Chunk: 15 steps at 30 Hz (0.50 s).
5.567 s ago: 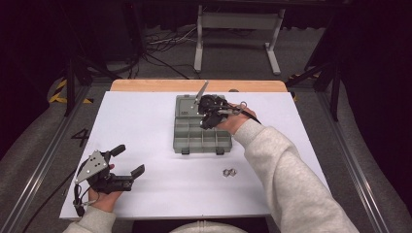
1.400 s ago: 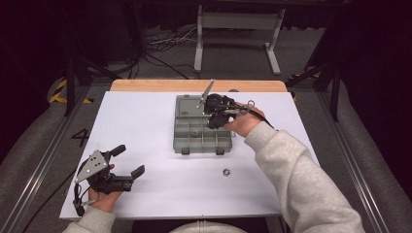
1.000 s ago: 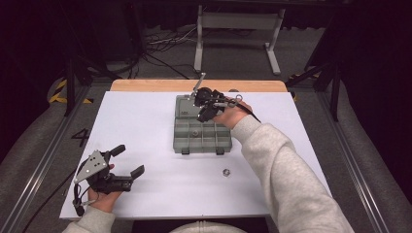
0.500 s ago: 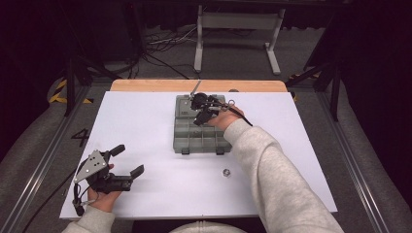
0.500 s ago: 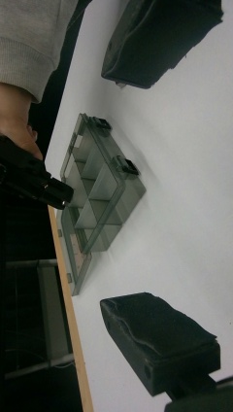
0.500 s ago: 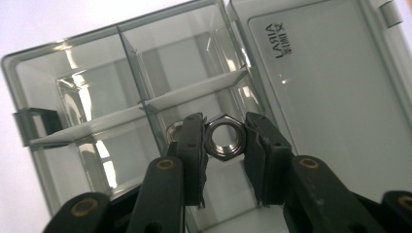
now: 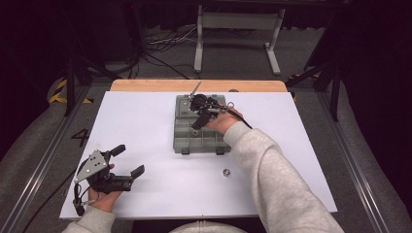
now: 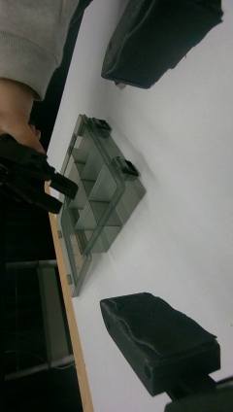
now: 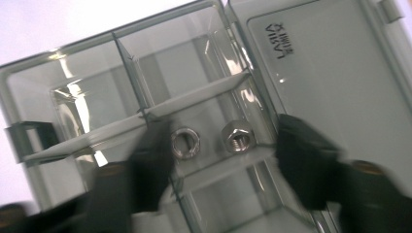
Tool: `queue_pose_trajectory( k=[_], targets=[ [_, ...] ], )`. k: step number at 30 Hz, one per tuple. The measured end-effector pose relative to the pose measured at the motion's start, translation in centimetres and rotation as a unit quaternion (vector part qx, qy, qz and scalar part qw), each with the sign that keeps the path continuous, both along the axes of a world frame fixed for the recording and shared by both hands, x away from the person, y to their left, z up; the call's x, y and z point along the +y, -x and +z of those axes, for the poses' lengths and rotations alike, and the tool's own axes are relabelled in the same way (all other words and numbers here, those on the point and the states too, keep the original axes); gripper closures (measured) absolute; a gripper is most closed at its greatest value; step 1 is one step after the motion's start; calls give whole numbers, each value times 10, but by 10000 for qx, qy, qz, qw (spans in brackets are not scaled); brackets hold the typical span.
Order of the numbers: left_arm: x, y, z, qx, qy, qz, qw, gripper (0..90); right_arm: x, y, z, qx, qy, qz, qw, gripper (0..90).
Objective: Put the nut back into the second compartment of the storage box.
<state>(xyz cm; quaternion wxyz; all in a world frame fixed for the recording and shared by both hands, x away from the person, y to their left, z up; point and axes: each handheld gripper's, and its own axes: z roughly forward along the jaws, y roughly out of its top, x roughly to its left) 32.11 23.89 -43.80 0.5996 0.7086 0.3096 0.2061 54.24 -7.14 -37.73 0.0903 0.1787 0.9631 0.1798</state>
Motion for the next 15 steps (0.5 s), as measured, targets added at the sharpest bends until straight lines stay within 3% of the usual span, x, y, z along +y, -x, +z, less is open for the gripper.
queue_pose_trajectory(
  k=[2,4,10,15],
  targets=[
    [0,0,0,-18,2,13,10000,4,-6,5,11,-22,-70,-53,10000,193],
    [0,0,0,-19,18,16,10000,4,-11,11,20,-37,-166,-130,9998,135],
    [-1,0,0,-35,-16,14,10000,4,-35,36,48,-228,-410,-36,9989,97],
    [-2,0,0,-14,-23,14,10000,5,-52,65,57,-316,-371,62,9988,86]
  ],
)
